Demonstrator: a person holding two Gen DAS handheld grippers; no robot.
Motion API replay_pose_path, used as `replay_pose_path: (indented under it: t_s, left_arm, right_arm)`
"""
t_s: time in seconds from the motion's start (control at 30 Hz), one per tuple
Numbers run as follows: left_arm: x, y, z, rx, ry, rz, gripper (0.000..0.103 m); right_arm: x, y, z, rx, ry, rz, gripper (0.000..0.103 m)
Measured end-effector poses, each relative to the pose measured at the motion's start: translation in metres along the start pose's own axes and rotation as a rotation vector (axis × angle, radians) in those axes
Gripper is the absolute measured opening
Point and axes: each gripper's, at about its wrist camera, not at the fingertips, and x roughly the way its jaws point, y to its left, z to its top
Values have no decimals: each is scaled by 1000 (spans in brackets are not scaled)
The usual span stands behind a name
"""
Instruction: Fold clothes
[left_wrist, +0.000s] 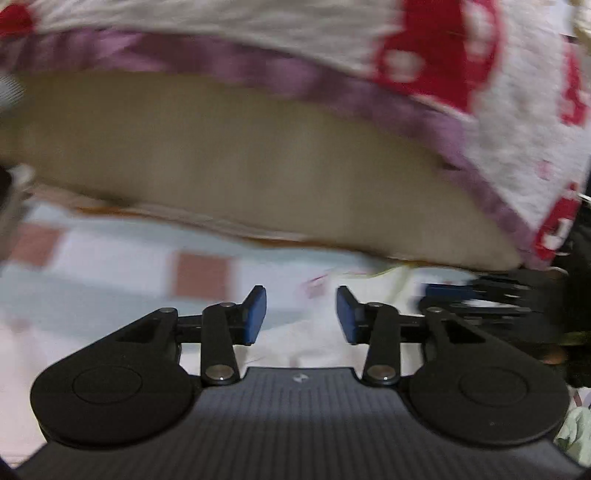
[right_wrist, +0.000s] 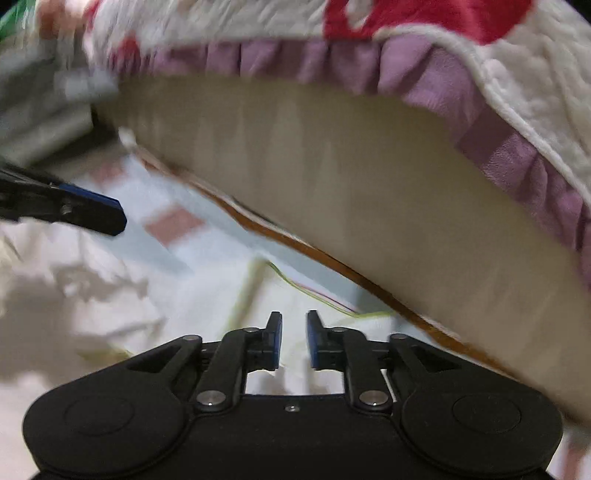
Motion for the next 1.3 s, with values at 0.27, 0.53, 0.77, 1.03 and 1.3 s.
replay_pose_path:
  t_s: [0.27,0.53,0.77,1.03,1.3]
  left_arm:
    - [-6,51,-25,-122,113,91,25]
    - [9,34,-32,-2,172,141,29]
    - [-6,40,-28,-34,66,132,28]
    - [7,-7,-45,165,193,-71,42]
    - [38,-84,-93,439,331,49,48]
  right_arm:
    - [12,71,-12,-387,140,262,36]
    - [53,44,-6,-227,193,213,12]
    - [62,-22,0,370,203,111,33]
    - [-24,-80,-26,361,118,-123,43]
    - [-93,-110,-88,280,114,-143,52]
